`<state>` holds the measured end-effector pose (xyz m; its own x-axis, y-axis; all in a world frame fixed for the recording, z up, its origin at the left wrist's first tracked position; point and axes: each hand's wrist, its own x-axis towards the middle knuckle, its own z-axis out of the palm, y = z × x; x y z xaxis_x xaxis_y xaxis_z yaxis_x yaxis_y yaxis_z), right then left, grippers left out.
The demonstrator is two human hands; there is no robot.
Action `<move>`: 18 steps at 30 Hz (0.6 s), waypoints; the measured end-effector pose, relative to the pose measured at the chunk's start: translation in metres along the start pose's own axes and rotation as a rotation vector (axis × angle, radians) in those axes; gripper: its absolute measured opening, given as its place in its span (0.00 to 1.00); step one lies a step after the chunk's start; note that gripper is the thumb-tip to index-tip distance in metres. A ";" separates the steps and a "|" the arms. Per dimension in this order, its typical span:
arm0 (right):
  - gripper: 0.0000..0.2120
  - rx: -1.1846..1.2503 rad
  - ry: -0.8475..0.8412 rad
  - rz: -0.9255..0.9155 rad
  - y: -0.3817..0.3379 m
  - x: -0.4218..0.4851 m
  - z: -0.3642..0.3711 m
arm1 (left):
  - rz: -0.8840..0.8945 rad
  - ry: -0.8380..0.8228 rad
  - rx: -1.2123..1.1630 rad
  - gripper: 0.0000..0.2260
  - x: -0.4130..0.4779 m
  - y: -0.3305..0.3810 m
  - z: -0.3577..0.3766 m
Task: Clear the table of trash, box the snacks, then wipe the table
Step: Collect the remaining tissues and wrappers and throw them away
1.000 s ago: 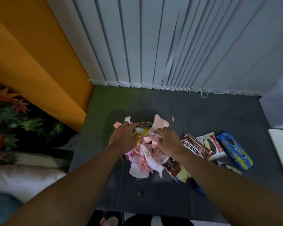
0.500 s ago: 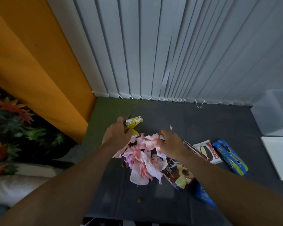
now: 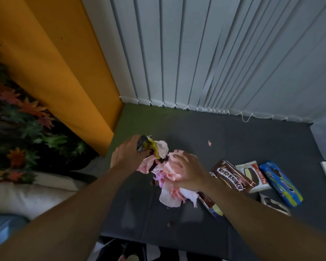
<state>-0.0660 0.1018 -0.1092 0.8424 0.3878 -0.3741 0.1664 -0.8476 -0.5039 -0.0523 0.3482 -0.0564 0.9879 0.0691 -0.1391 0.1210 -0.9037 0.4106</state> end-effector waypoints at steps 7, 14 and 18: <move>0.47 -0.146 -0.051 0.048 -0.010 0.011 0.030 | 0.005 -0.207 0.084 0.27 -0.014 -0.035 0.011; 0.22 -0.119 0.091 0.032 -0.014 0.021 0.026 | 0.040 -0.248 0.008 0.15 -0.020 -0.049 0.015; 0.19 -0.045 0.186 0.042 -0.014 0.024 0.010 | 0.026 -0.162 0.033 0.09 -0.013 -0.045 0.010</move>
<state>-0.0528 0.1269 -0.1188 0.9285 0.2820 -0.2415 0.1486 -0.8784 -0.4542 -0.0719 0.3840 -0.0817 0.9618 -0.0209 -0.2730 0.0897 -0.9181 0.3861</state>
